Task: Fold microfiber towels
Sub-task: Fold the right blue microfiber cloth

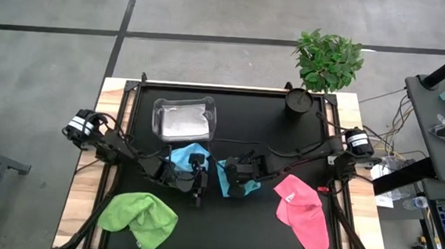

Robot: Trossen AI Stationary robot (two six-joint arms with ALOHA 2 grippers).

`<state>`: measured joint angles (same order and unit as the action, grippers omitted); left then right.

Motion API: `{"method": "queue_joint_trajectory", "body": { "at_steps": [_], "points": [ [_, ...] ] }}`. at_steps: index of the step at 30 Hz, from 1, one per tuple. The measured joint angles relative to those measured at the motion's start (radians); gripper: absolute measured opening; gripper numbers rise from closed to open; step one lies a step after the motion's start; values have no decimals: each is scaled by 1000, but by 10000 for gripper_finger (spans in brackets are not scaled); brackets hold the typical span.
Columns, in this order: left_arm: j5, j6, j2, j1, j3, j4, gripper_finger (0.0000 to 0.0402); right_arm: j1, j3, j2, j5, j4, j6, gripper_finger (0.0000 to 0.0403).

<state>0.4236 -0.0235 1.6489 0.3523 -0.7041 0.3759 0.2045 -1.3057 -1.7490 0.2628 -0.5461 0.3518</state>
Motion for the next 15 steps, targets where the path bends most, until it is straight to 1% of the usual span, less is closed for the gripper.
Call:
{"method": "queue_joint_trajectory", "body": {
  "at_steps": [2, 6, 12, 15],
  "points": [
    [0, 0, 0, -5, 5, 1, 116, 0, 22, -9, 7, 63, -15, 203],
    [1, -23, 17, -15, 20, 15, 116, 1, 72, -30, 75, 166, -22, 203],
    [1, -23, 99, -35, 23, 44, 116, -6, 132, -53, 89, 317, -28, 203],
    [0, -17, 129, -48, 10, 64, 116, -8, 162, -54, 97, 364, -30, 192]
  ]
}}
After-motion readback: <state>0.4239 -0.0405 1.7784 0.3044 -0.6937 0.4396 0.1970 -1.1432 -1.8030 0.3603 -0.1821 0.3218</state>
